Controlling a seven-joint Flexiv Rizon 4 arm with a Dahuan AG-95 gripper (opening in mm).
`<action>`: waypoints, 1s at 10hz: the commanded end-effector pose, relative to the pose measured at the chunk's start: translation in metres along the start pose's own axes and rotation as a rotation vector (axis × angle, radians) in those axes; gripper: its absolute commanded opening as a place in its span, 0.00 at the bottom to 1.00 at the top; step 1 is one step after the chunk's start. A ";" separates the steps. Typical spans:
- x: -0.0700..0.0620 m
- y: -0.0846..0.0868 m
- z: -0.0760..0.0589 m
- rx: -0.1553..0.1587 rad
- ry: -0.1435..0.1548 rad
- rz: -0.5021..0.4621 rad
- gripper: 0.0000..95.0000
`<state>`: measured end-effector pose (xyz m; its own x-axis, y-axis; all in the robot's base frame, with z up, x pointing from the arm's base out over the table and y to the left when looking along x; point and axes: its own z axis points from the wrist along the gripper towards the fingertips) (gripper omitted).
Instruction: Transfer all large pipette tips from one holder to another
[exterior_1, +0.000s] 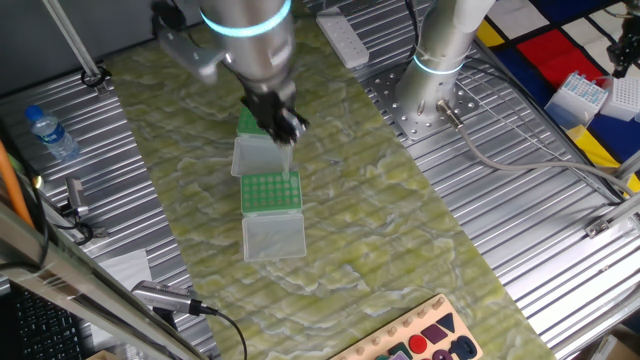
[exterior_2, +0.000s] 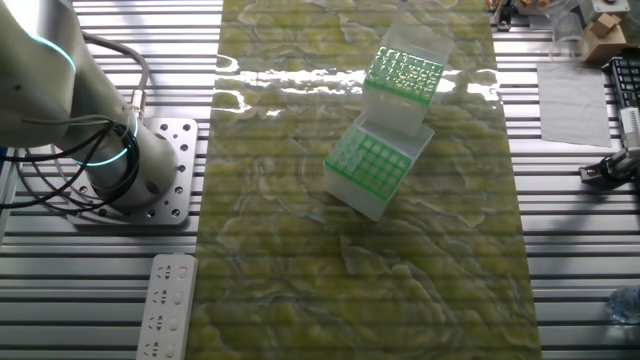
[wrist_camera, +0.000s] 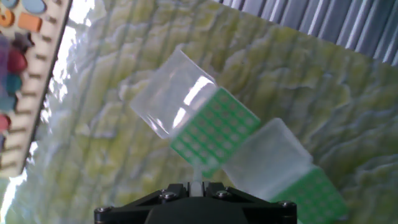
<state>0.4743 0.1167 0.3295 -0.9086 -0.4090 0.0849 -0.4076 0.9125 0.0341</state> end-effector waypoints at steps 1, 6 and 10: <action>0.029 -0.043 -0.006 0.006 0.001 -0.091 0.00; 0.062 -0.094 0.009 0.011 -0.003 -0.171 0.00; 0.070 -0.101 0.023 0.014 -0.012 -0.181 0.00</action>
<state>0.4473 -0.0057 0.3075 -0.8212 -0.5667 0.0668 -0.5657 0.8239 0.0341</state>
